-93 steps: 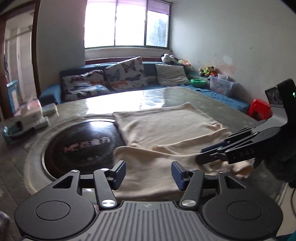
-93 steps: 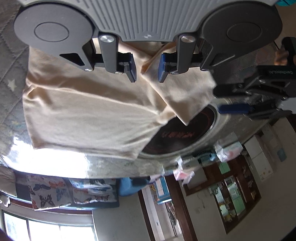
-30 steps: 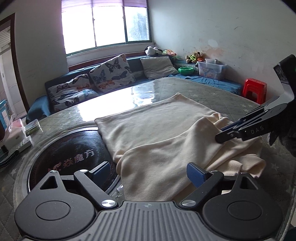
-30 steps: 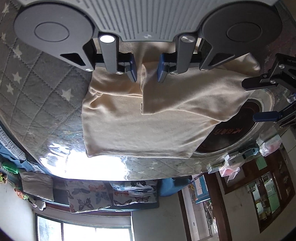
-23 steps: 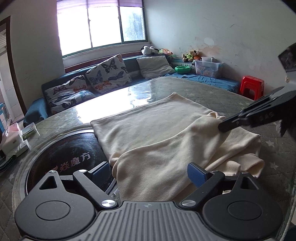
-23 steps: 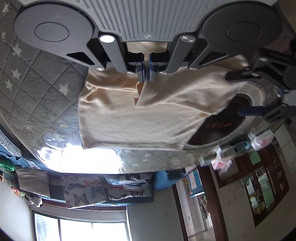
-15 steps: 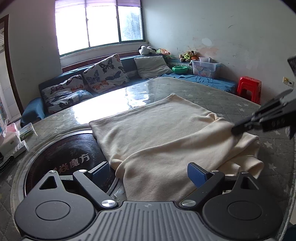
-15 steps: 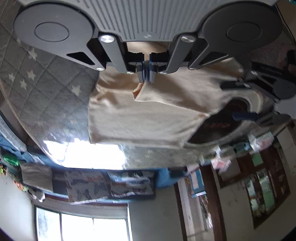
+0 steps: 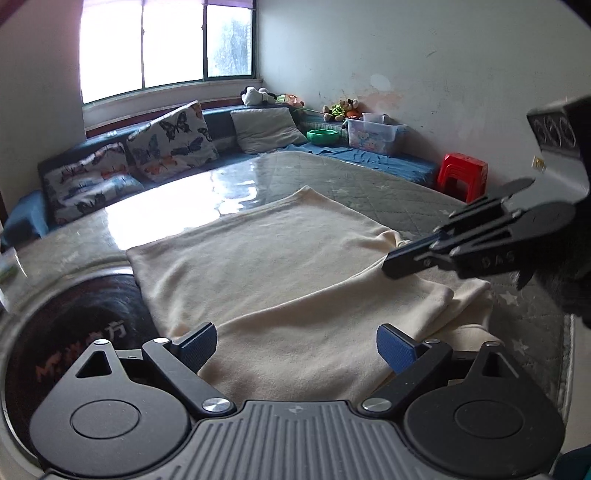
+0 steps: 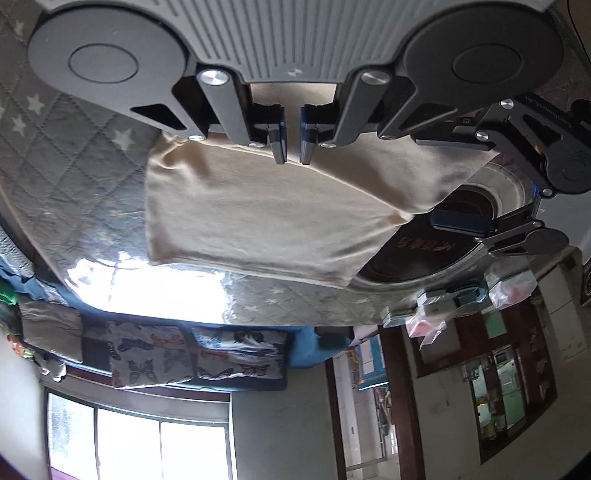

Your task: Fold clothes

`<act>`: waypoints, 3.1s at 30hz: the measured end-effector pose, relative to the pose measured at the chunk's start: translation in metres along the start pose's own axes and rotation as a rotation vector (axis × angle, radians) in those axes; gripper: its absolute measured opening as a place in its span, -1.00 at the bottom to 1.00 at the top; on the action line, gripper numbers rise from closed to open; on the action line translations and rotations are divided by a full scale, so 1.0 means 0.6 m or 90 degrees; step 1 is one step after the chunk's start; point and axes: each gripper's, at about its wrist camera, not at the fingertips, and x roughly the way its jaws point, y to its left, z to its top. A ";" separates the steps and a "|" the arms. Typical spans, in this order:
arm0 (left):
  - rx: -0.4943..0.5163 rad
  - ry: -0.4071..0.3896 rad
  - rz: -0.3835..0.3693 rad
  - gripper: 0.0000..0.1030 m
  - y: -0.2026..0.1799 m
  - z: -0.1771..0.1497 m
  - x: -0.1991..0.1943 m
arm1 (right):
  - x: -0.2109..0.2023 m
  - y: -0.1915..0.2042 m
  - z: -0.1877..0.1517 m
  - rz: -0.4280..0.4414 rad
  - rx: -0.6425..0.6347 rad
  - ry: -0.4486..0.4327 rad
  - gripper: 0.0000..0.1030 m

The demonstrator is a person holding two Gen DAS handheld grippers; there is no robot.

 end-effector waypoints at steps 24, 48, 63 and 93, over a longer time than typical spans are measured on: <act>0.035 0.023 0.029 0.85 -0.006 -0.026 -0.003 | 0.015 0.006 -0.029 0.031 -0.015 0.041 -0.84; 0.018 0.023 0.046 0.85 -0.020 -0.049 -0.024 | -0.020 0.020 -0.049 0.029 -0.033 0.044 -0.72; 0.072 0.019 0.007 0.85 -0.049 -0.063 -0.069 | -0.044 0.012 -0.063 0.015 -0.040 0.045 -0.70; 0.182 0.027 -0.076 -0.27 -0.102 -0.077 -0.034 | -0.085 0.075 -0.127 -0.017 -0.290 0.041 -0.30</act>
